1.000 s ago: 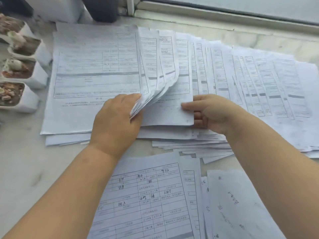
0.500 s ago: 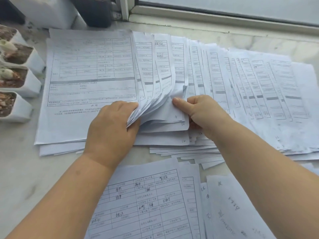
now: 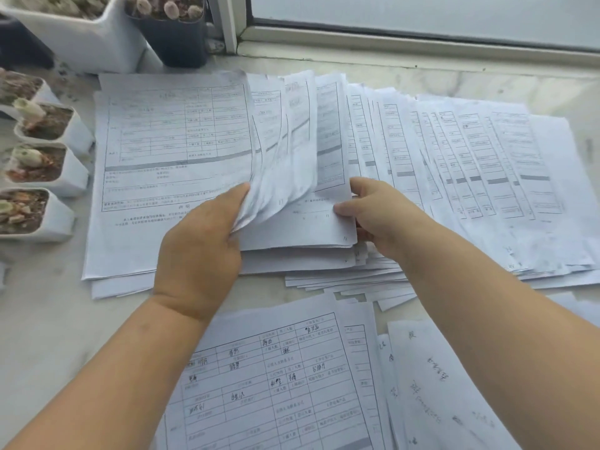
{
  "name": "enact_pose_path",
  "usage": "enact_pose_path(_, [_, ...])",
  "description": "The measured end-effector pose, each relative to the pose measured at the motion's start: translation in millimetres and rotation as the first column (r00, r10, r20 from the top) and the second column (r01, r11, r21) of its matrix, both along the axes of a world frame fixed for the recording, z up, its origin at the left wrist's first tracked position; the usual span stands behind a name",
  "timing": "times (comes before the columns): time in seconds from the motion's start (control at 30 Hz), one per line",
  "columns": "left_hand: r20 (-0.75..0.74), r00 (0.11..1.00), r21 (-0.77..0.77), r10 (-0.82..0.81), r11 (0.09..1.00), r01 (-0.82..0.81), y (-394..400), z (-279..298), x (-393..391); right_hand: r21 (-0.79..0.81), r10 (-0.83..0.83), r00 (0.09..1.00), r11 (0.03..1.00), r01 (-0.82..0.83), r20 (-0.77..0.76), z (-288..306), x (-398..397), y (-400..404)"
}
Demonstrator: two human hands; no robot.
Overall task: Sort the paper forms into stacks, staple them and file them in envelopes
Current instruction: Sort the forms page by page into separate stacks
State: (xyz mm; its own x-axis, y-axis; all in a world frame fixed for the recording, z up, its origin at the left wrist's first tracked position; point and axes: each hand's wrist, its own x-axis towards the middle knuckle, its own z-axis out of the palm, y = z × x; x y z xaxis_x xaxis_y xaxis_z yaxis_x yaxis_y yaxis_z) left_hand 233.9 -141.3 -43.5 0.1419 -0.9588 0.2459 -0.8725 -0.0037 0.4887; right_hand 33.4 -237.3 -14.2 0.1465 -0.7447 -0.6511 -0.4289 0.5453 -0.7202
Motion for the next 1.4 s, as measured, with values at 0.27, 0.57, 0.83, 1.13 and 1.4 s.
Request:
enact_pose_path(0.27, [-0.178, 0.984, -0.153, -0.005, 0.988, -0.022, 9.7, 7.2, 13.8, 0.006, 0.044, 0.998, 0.999, -0.044, 0.039, -4.4, 8.8, 13.1])
enact_pose_path(0.57, [-0.038, 0.966, 0.422, -0.256, 0.872, 0.248, 4.0, -13.0, 9.9, 0.010, -0.130, 0.991, 0.992, 0.129, 0.030, -4.1, 9.1, 20.5])
enact_pose_path(0.83, [-0.175, 0.948, 0.306, -0.265, 0.901, 0.308, 16.1, 12.2, 1.3, -0.146, -0.308, 0.950, 0.939, 0.313, 0.056, 40.0, -54.9, 103.6])
enact_pose_path(1.13, [-0.281, 0.937, 0.168, -0.207, 0.951, 0.261, 169.9, 27.1, -66.3, 0.010, -0.148, 0.987, 0.989, 0.148, -0.059, 29.4, -101.4, 245.6])
enact_pose_path(1.4, [-0.267, 0.951, 0.294, -0.159, 0.926, 0.237, 306.4, 14.0, -137.2, -0.006, -0.006, 0.992, 1.000, 0.006, -0.125, 24.4, -128.9, 321.7])
